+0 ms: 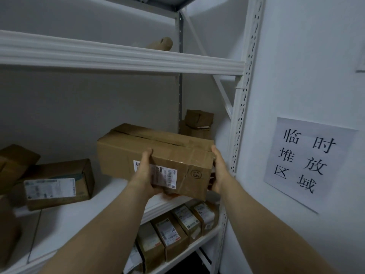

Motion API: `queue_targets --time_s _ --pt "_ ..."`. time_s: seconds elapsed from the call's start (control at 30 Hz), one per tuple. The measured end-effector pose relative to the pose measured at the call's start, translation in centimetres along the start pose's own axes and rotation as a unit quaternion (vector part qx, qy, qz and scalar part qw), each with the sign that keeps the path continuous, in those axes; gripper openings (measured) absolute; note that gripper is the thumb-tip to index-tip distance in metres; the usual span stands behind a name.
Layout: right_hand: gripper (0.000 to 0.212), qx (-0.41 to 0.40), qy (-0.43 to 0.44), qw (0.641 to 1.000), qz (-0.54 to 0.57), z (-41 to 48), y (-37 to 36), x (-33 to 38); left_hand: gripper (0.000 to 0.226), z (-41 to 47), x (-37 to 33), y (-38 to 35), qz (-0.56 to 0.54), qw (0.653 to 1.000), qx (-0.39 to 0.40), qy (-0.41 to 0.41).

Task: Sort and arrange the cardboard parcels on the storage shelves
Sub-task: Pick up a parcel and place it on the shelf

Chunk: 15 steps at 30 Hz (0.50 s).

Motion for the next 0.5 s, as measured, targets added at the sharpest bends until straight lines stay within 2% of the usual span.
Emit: queue_targets --time_s 0.07,0.13,0.17,0.2,0.27,0.3,0.4,0.43,0.5 --pt "0.092 -0.038 0.002 0.999 0.005 -1.2 0.9 0.0 0.106 1.1 1.0 0.7 -0.039 0.999 -0.020 0.013" --pt "0.103 -0.070 0.001 0.997 0.015 -2.0 1.9 0.0 0.133 3.7 1.8 1.6 -0.048 0.998 -0.033 0.012" --pt "0.111 -0.081 -0.003 0.996 0.021 -2.2 2.3 -0.3 0.140 4.7 2.3 1.8 -0.045 0.998 -0.036 0.012" --pt "0.109 -0.077 -0.001 0.997 0.019 -2.6 2.2 -0.2 0.143 4.2 2.9 1.8 -0.039 0.998 -0.044 0.012" --pt "0.090 -0.059 0.016 0.998 0.007 -3.1 1.7 0.2 0.137 3.6 4.0 2.4 -0.041 0.997 -0.064 0.013" --pt "0.091 -0.053 0.011 0.999 0.003 -3.1 1.6 -0.1 0.131 2.6 4.7 2.4 -0.052 0.996 -0.071 0.015" --pt "0.138 -0.063 -0.018 0.997 -0.027 -0.4 3.0 -2.8 0.113 1.1 6.2 2.1 -0.070 0.994 -0.079 0.016" --pt "0.147 -0.062 -0.020 0.997 -0.030 1.0 3.7 -3.7 0.108 0.6 6.7 1.7 -0.081 0.993 -0.081 0.014" --pt "0.149 -0.050 -0.009 0.998 -0.035 2.3 4.6 -3.9 0.099 -0.9 8.0 0.1 -0.095 0.992 -0.080 0.031"
Point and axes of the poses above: each hand's wrist, its own z-axis towards the middle knuckle, its own y-axis out of the back of the hand, x = y × z, the point moved 9 cm from there along z, towards the middle knuckle, and after that the axes turned 14 degrees about y, right-handed, at the moved point
